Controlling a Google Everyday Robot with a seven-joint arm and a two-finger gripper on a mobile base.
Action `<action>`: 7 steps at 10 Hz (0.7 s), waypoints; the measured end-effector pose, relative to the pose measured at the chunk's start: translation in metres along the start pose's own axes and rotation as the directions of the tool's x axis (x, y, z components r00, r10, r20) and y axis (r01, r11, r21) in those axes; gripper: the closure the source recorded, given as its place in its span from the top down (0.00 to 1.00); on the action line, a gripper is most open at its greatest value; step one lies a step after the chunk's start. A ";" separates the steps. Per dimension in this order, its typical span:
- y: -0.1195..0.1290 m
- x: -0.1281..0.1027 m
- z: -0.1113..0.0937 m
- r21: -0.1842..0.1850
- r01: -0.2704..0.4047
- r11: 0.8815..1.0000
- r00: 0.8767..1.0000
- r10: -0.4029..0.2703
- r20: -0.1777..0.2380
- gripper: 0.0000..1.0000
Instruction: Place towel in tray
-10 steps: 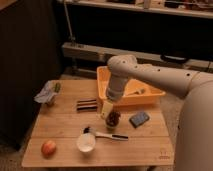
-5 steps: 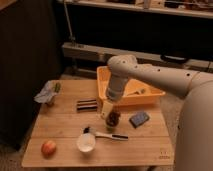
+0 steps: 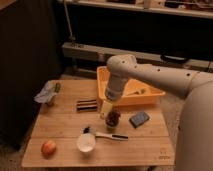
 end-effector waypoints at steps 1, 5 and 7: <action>0.001 -0.018 -0.005 0.018 0.028 0.999 0.999 -0.029 0.033 0.80; 0.010 -0.108 -0.006 0.076 0.132 0.988 0.976 -0.144 0.166 0.80; 0.013 -0.152 -0.005 0.111 0.172 0.979 0.938 -0.197 0.285 0.80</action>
